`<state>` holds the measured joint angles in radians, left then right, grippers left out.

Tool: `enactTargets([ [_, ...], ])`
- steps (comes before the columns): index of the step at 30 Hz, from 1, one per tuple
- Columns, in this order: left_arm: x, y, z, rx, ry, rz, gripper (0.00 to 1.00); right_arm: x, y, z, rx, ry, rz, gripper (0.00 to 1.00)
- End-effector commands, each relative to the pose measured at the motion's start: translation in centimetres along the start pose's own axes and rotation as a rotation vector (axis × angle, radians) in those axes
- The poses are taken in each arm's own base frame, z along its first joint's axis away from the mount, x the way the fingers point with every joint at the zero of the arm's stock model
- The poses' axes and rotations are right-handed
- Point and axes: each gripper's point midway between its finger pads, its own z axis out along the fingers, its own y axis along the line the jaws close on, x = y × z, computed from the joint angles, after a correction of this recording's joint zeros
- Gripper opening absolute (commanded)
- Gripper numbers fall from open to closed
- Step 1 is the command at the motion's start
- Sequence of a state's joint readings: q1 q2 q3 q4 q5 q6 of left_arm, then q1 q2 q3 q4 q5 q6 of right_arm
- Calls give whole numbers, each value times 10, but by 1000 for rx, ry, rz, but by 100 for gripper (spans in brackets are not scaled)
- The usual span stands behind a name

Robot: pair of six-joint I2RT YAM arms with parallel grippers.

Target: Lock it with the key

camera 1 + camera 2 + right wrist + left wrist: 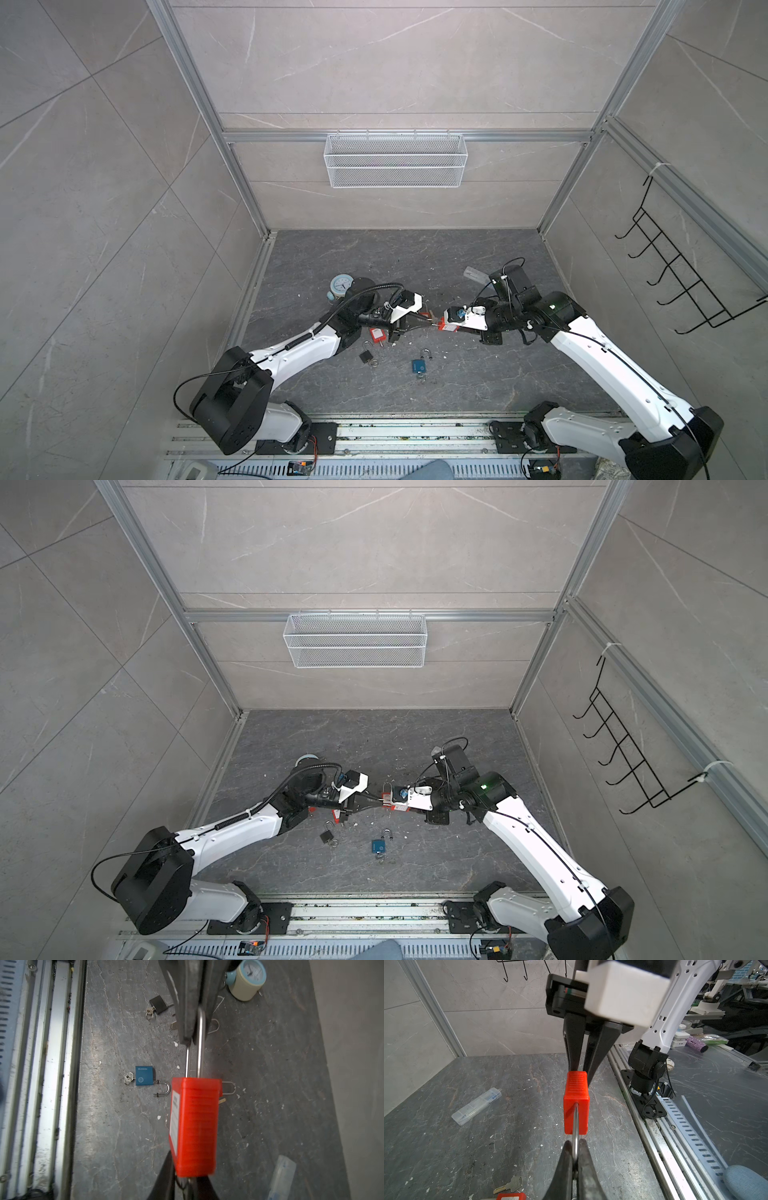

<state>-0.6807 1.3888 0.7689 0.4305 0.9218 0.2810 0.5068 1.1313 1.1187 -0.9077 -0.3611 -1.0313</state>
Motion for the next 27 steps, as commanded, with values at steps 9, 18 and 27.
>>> enactTargets([
  [9,-25,-6,-1,42,-51,57,0,4,13,-19,-82,81,27,32],
  [18,-20,-13,-4,47,-32,62,0,-12,18,-14,-198,24,40,24],
  [27,-21,-15,-6,49,-28,69,0,-9,21,-4,-245,34,62,12],
])
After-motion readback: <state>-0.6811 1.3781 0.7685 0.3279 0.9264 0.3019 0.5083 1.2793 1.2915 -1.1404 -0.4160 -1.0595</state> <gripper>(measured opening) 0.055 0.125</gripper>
